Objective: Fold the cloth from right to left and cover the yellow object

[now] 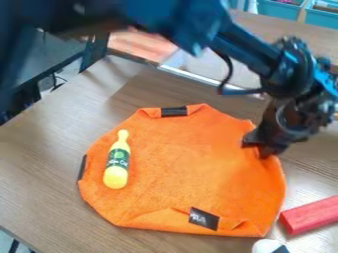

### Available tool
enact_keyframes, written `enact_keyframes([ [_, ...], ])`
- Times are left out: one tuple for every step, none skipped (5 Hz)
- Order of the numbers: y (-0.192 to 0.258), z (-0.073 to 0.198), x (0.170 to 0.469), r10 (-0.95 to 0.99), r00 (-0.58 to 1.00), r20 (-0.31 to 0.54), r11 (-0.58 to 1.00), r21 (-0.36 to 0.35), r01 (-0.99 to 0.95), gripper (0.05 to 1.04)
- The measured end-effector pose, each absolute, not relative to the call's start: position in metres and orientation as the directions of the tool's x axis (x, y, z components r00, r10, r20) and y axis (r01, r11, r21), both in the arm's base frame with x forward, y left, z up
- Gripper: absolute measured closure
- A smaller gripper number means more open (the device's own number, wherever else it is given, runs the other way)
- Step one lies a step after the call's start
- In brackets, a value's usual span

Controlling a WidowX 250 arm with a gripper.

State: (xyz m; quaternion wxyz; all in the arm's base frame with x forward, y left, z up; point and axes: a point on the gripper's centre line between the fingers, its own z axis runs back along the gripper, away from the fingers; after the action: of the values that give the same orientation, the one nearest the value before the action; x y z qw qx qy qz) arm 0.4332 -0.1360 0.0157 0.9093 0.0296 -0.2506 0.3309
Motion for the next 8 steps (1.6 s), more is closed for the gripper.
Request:
enact_keyframes([
  [-0.123,0.041,0.426,0.619,0.629,0.47,0.766,-0.185,-0.616,1.016],
  [-0.107,0.052,0.413,0.632,0.622,0.462,0.761,-0.217,-0.612,1.016],
  [-0.09,0.056,0.396,0.629,0.628,0.458,0.765,-0.223,-0.604,1.016],
  [-0.064,0.053,0.377,0.64,0.63,0.44,0.757,-0.219,-0.616,1.016],
  [-0.037,0.057,0.359,0.65,0.625,0.432,0.75,-0.231,-0.62,1.016],
  [-0.011,0.058,0.347,0.672,0.614,0.415,0.731,-0.239,-0.639,1.016],
  [0.011,0.055,0.335,0.686,0.613,0.392,0.721,-0.255,-0.644,1.016],
  [0.033,0.055,0.32,0.697,0.604,0.387,0.714,-0.29,-0.638,1.016],
])
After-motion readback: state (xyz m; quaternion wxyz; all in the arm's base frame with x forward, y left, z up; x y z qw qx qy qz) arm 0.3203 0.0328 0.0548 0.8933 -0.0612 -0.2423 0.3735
